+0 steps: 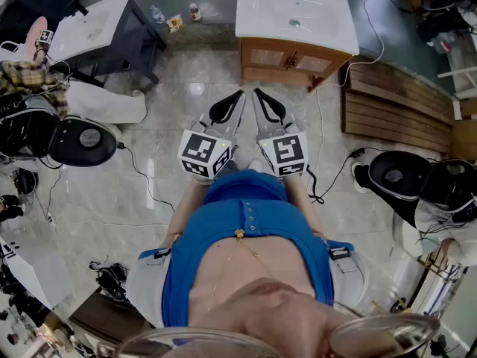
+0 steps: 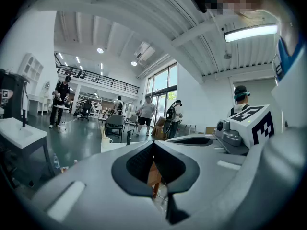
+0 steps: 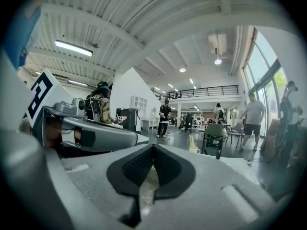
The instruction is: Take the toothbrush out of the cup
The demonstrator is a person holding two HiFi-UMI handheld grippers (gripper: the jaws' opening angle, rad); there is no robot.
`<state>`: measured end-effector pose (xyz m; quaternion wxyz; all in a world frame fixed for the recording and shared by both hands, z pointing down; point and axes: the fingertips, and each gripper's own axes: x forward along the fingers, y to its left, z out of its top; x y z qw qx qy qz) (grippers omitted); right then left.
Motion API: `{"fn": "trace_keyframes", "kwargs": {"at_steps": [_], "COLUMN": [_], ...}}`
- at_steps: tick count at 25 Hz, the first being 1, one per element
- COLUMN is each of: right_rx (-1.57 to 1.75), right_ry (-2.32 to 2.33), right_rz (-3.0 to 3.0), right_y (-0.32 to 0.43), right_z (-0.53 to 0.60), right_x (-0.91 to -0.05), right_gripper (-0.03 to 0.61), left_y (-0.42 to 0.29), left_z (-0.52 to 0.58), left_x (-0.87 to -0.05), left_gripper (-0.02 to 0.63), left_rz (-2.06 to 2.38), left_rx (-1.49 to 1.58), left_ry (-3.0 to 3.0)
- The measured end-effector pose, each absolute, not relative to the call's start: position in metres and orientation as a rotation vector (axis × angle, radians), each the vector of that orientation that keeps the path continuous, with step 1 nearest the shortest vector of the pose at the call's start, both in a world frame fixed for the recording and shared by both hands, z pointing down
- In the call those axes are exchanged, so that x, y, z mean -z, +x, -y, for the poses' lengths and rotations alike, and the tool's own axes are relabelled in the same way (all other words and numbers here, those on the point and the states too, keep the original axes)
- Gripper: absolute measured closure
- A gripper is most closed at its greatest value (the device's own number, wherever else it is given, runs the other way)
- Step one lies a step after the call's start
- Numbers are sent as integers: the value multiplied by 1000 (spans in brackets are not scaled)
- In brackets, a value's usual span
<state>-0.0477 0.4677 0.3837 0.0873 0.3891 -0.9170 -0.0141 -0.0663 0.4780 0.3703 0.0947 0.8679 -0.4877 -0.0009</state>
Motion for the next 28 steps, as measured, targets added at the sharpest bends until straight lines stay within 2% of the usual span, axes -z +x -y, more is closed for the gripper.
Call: {"fn": "trace_keyframes", "kwargs": {"at_steps": [18,28], "right_rx": [6,0], "right_ry": [1085,1140], "right_rz": [2815,2789], "right_y": [-18,-32], "right_z": [-471,-427], "right_x": [-390,-396], "right_gripper": [575,575], "left_y": [-41,-55], "left_z": [-484,-433], "left_x": [-376,-384], "left_gripper": [612,612], "left_rz": [1517,1450], "left_rx": [32,45], "left_ry": [2512,2522]}}
